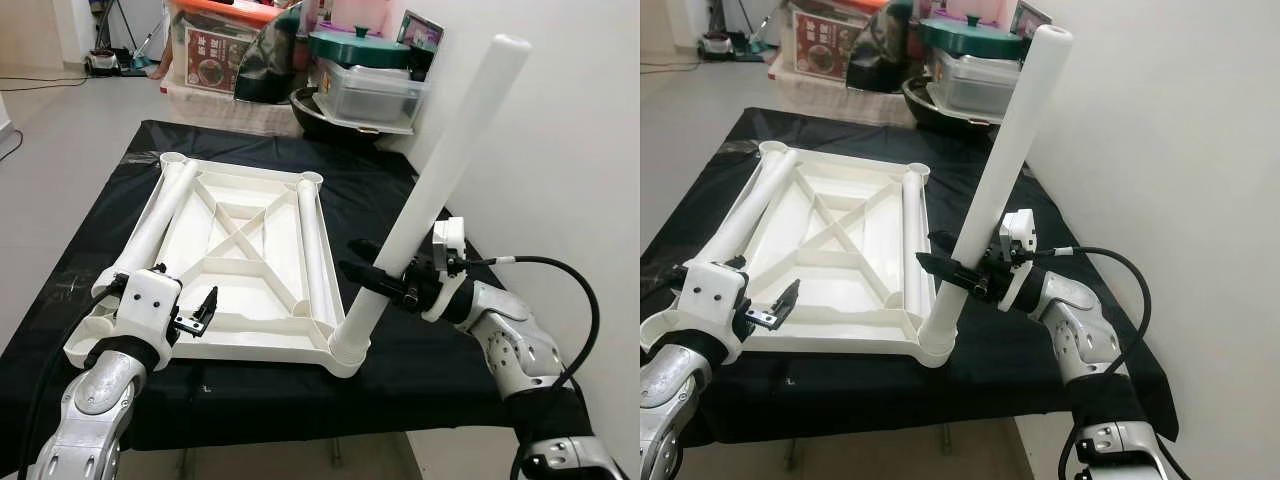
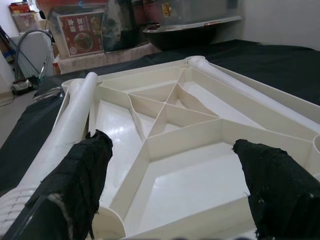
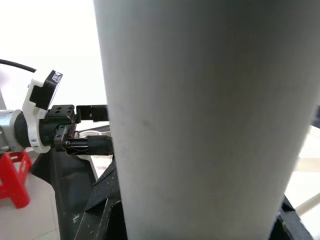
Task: Building children table
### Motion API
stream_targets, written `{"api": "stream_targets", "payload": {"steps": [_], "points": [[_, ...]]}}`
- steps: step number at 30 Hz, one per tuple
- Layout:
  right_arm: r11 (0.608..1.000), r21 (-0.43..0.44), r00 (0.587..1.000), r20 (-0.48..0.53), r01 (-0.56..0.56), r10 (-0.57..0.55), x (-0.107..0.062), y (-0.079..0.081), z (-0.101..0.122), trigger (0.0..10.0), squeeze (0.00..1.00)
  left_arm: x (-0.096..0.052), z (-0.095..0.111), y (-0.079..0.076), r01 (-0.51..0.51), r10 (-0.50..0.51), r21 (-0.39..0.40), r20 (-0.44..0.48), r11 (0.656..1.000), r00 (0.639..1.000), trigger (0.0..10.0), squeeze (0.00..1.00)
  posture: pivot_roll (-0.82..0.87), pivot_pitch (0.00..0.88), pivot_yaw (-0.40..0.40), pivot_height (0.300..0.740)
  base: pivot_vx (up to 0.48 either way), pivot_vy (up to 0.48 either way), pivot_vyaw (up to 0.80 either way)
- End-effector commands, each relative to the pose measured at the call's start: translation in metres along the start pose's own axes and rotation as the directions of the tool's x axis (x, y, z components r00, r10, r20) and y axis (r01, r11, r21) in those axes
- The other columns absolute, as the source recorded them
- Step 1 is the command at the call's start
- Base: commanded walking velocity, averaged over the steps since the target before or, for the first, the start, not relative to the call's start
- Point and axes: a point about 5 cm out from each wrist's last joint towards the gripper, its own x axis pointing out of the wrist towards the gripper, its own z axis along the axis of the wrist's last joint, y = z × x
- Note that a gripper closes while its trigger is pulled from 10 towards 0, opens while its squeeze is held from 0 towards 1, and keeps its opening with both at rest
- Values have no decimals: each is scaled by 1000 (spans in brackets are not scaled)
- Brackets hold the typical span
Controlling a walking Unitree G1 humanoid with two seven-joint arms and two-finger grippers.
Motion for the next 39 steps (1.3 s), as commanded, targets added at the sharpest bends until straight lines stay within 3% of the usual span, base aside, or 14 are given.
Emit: {"api": "stream_targets", "payload": {"steps": [1, 3, 6, 8, 11, 13, 14, 15, 17, 19, 28, 29, 35, 39], "points": [[991, 131, 998, -68, 27, -18, -2, 8, -34, 0, 0, 2, 1, -2, 17, -17, 11, -3, 1000, 1000, 10000, 0, 147, 0, -178, 740, 0, 0, 0], [986, 111, 989, -92, 126, -116, -3, 5, -39, 0, 0, 2, 0, -3, 18, -18, 8, -4, 1000, 1000, 10000, 0, 141, 0, -177, 740, 0, 0, 0], [923, 88, 913, -208, 374, -350, -2, -5, -52, 3176, 0, 2, -1, -4, 20, -19, 5, -7, 1000, 1000, 10000, 0, 131, 0, -176, 740, 0, 0, 0], [843, 90, 834, -237, 530, -499, -3, -13, -56, 4314, 0, 2, -1, -5, 19, -19, 5, -9, 1000, 1000, 10000, 0, 125, 0, -177, 740, 0, 0, 0], [548, 108, 555, -259, 830, -790, -17, -28, -63, 3882, 0, 2, -2, -5, 16, -16, 7, -11, 1000, 1000, 10000, 0, 125, 0, -178, 740, 0, 0, 0], [548, 108, 555, -259, 830, -790, -17, -28, -63, 3882, 0, 2, -2, -5, 16, -16, 7, -11, 1000, 1000, 10000, 0, 125, 0, -178, 740, 0, 0, 0], [472, 69, 473, -256, 879, -843, -24, -28, -65, 4588, 0, 2, -1, -4, 12, -12, 8, -11, 1000, 1000, 10000, 0, 126, 0, -174, 740, 0, 0, 0], [379, 49, 378, -270, 924, -886, -32, -27, -70, 8000, 0, 2, -2, -3, 8, -7, 11, -14, 1000, 1000, 10000, 0, 125, 0, -173, 740, 0, 0, 0], [379, 49, 378, -270, 924, -886, -32, -27, -70, 8000, 0, 2, -2, -3, 8, -7, 11, -14, 1000, 1000, 10000, 0, 125, 0, -173, 740, 0, 0, 0], [274, 29, 270, -297, 961, -916, -34, -18, -76, 10000, 0, 2, -4, -1, -3, 3, 18, -23, 1000, 1000, 10000, 0, 120, 0, -168, 740, 0, 0, 0], [326, 15, 319, -264, 945, -910, -2, -7, -59, 10000, 0, 7, -3, -2, -6, 7, 21, -19, 1000, 1000, 10000, 0, 118, 0, -166, 740, 0, 0, 0], [309, 25, 306, -221, 951, -926, 0, -9, -49, 10000, 1000, 7, -3, -2, -7, 7, 23, -17, 1000, 1000, 10000, 0, 118, 0, -167, 740, 0, 0, 0], [321, 60, 326, -139, 945, -935, 3, -11, -30, 10000, 1000, 7, -4, 0, -11, 11, 25, -19, 1000, 1000, 10000, 0, 114, 0, -163, 740, 0, 0, 0], [421, 153, 425, 9, 894, -905, 11, -8, -1, 10000, 1000, 8, -4, -1, -8, 8, 27, -17, 1000, 1000, 10000, 0, 103, 0, -153, 740, 0, 0, 0]]}}
